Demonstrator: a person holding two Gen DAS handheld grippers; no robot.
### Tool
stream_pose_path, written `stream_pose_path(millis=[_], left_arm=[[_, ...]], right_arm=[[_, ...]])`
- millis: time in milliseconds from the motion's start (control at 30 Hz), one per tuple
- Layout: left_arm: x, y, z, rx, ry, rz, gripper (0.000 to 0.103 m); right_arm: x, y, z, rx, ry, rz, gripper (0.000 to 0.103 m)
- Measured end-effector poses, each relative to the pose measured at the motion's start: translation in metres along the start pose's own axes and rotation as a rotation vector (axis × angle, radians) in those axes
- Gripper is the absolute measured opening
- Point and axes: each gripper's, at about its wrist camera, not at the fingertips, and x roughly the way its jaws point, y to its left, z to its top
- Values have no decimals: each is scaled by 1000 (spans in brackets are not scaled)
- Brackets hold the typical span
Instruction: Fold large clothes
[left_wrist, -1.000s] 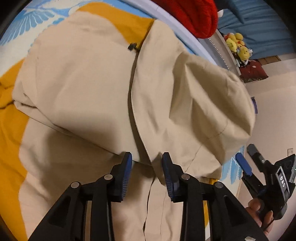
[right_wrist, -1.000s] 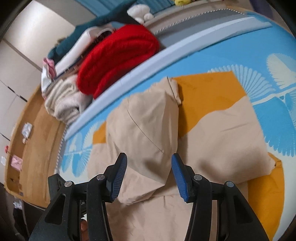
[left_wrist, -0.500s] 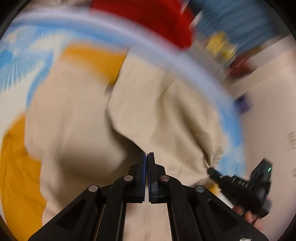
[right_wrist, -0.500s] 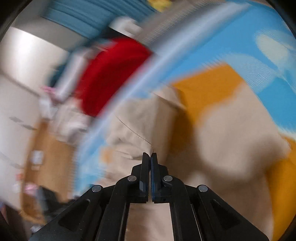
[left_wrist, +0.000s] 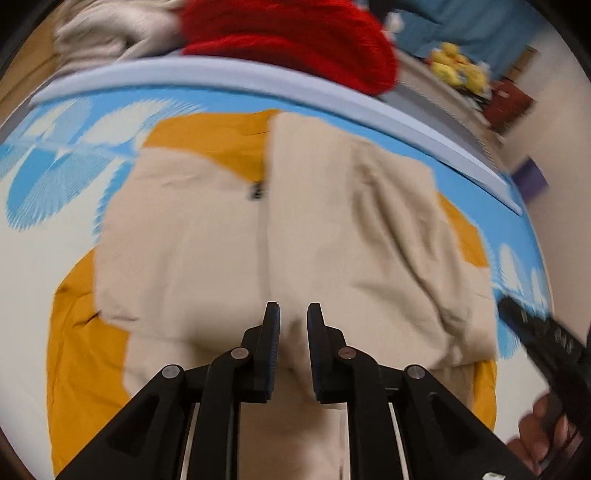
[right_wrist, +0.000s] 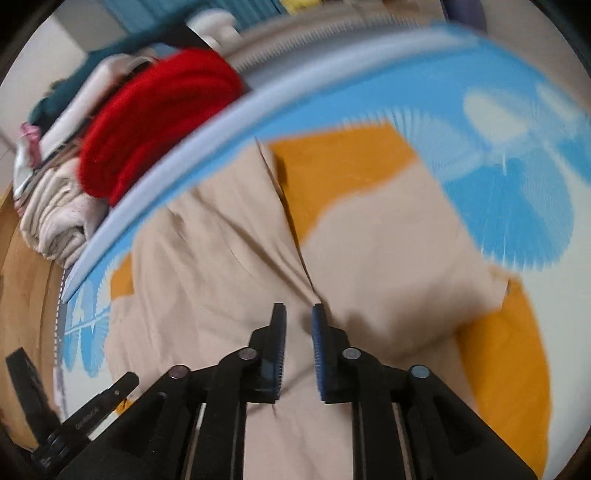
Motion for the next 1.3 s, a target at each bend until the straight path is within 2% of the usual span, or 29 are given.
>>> stream_pose_path(millis=[67,100,167,200,267,300,367,433,500,633,733,800,867,933,1000,1033,1133,1233,1300], left_arm=[[12,-9,-8,36,24,-19,13],[21,-12,-12,44,63,-33,14],[41,-6,-33,41,148,-22,15],[55,-2,-41,40,206,19,15],[71,7,-49,21,266,77,16],[72,11,-49,3,273,71,17],[66,10,-44,3,280,68,17],[57,7,-38,20,264,80,18],[46,2,-32,34,235,87,18],[33,4,-20,27,172,108,18],[18,8,-14,8,128,101,18],[12,10,-9,12,111,104,18],[7,15,-10,11,110,100,18],[-2,17,-15,12,110,95,18],[-7,21,-11,9,97,87,18],[-11,22,-11,7,90,86,18],[-33,35,-8,-19,38,88,18],[-58,44,-7,-27,-32,86,18],[-72,43,-13,6,-71,91,18]], right_arm=[[-2,13,7,-57,-52,22,31],[0,18,8,-83,-63,47,36],[9,25,9,-112,-38,86,37],[19,24,7,-117,-11,93,37],[41,19,1,-108,66,70,37],[58,14,-4,-96,140,20,37],[78,0,-12,-57,230,-36,37],[81,-7,-13,-18,243,-32,37],[70,-1,-9,-48,216,-79,37],[31,6,-6,-57,73,-142,37],[3,27,-11,-128,-59,-94,37],[-1,45,-16,-200,-98,-31,38],[13,62,-24,-257,-47,48,41],[40,65,-35,-256,72,90,41],[77,60,-54,-268,241,4,41],[86,54,-61,-264,278,-27,41],[70,53,-61,-252,236,-28,41],[30,63,-55,-296,97,-1,41],[-1,66,-49,-303,-8,29,41]])
